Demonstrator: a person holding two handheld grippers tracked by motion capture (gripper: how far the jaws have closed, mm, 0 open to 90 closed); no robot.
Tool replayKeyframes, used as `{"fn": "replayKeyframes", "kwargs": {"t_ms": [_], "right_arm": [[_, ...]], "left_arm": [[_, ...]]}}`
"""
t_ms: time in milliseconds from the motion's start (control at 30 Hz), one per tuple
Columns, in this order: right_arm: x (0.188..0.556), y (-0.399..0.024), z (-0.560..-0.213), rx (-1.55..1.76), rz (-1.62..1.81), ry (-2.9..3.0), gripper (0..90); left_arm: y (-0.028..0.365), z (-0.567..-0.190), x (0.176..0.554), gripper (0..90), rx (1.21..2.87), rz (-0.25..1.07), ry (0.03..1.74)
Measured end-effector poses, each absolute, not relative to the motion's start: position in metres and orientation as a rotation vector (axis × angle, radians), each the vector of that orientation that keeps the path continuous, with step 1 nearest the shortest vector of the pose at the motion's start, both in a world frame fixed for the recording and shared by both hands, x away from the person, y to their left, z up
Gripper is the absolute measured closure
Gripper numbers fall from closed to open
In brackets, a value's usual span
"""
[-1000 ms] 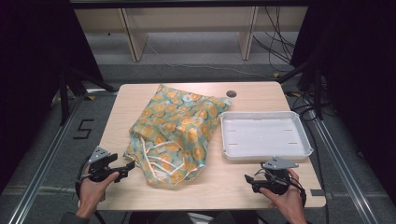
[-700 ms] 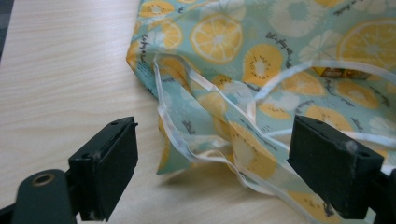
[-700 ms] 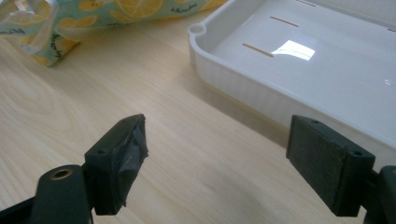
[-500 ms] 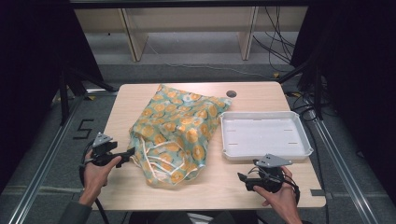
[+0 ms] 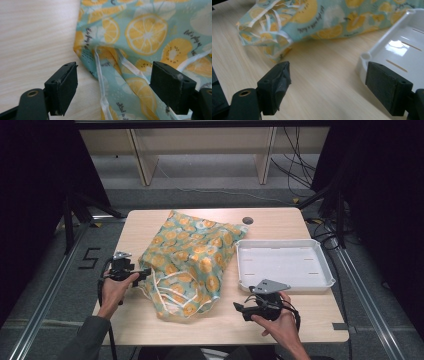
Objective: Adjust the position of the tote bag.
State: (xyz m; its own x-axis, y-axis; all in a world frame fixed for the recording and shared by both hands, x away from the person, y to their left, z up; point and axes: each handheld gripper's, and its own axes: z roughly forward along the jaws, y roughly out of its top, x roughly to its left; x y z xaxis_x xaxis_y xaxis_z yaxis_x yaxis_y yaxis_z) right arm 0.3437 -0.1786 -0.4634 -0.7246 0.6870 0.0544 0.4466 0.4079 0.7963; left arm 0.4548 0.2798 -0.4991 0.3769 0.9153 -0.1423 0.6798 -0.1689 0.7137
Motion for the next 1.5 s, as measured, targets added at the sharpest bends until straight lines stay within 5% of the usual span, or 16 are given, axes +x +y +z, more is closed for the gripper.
{"fn": "replayKeyframes", "kwargs": {"t_ms": [133, 467, 667, 867, 900, 1000, 1500], "right_arm": [[0.35, -0.159, -0.46, 0.953, 1.228, 2.398, 21.1], [0.369, -0.117, -0.457, 0.914, 1.203, 2.436, 21.5], [0.381, -0.104, -0.465, 0.935, 1.144, 2.454, 28.9], [0.388, -0.106, -0.469, 0.869, 1.082, 2.474, 55.4], [0.388, -0.109, -0.468, 0.82, 1.048, 2.473, 73.3], [0.391, -0.117, -0.468, 0.799, 1.05, 2.49, 84.1], [0.412, -0.157, -0.462, 0.789, 0.977, 2.449, 89.3]], "left_arm": [[0.278, -0.504, 0.46, 24.9, 1.958, 0.431, 1.362], [0.277, -0.507, 0.457, 71.9, 2.057, 0.428, 1.245], [0.274, -0.505, 0.449, 85.4, 2.089, 0.428, 1.179], [0.271, -0.503, 0.436, 88.9, 2.115, 0.424, 1.133], [0.269, -0.502, 0.431, 89.0, 2.12, 0.437, 1.111], [0.264, -0.501, 0.421, 89.1, 2.112, 0.42, 1.081], [0.227, -0.502, 0.366, 88.3, 2.138, 0.29, 0.915]]}}
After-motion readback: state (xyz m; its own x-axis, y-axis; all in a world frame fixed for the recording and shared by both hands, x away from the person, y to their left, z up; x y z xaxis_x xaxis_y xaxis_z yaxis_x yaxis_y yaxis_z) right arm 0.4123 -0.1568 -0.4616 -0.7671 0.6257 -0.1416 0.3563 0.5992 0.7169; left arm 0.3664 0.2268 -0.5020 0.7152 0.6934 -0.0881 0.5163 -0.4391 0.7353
